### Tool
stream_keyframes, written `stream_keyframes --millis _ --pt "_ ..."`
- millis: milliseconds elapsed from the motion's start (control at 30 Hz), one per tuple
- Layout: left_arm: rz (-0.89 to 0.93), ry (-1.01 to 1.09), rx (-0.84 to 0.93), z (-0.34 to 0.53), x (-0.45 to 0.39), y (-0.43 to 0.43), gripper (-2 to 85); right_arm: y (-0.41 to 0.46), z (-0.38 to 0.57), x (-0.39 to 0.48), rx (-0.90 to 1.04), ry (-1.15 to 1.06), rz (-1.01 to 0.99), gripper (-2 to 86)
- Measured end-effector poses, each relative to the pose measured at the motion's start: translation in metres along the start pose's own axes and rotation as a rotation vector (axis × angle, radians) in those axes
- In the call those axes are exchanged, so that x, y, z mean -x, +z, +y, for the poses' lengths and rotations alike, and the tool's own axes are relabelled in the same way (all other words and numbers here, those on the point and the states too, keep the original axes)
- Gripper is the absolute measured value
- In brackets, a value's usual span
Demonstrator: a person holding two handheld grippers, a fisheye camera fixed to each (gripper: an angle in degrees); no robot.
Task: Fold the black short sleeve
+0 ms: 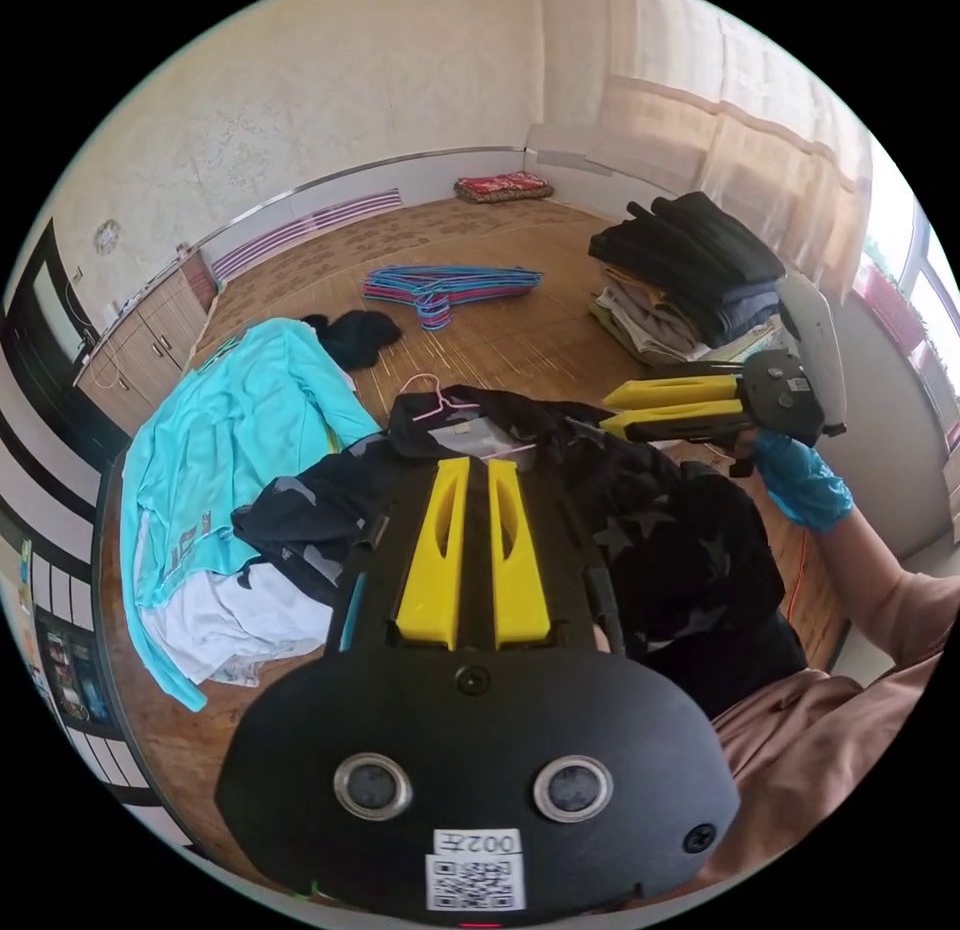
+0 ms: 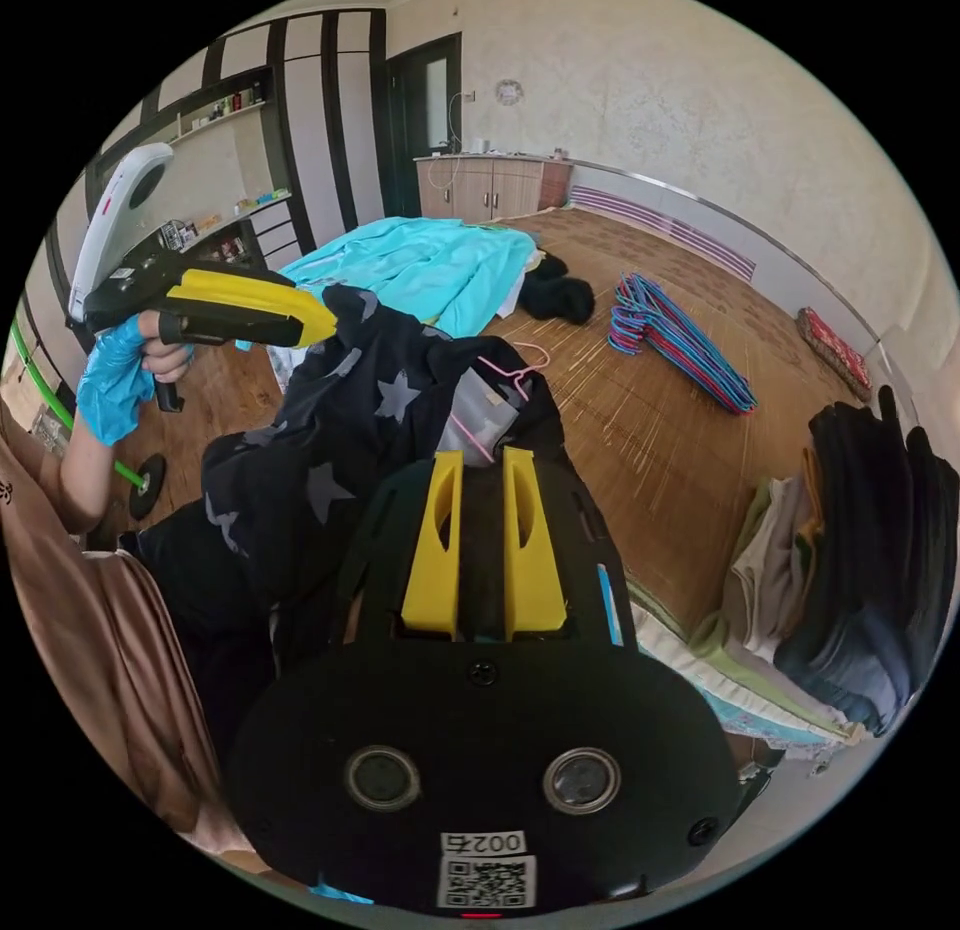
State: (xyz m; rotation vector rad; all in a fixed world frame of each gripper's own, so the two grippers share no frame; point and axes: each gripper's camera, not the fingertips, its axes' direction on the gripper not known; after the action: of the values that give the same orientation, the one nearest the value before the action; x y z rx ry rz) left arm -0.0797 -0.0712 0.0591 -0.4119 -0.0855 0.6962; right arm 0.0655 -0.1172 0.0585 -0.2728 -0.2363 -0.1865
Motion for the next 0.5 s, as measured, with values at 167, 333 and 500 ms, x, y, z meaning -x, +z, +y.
stream_keyframes --millis 167,333,500 --pt "0.017 -0.040 0.003 -0.019 0.017 0.036 -0.6 0.056 -0.036 -0.021 0.008 0.012 0.018 6.9" --pt "0.002 -0.090 0.038 -0.039 0.039 0.078 -0.5 0.119 -0.072 -0.034 0.023 -0.014 0.013 6.9" --pt "0.003 -0.104 0.070 -0.055 0.052 0.105 0.2 0.190 -0.114 -0.037 0.116 -0.059 -0.019 6.9"
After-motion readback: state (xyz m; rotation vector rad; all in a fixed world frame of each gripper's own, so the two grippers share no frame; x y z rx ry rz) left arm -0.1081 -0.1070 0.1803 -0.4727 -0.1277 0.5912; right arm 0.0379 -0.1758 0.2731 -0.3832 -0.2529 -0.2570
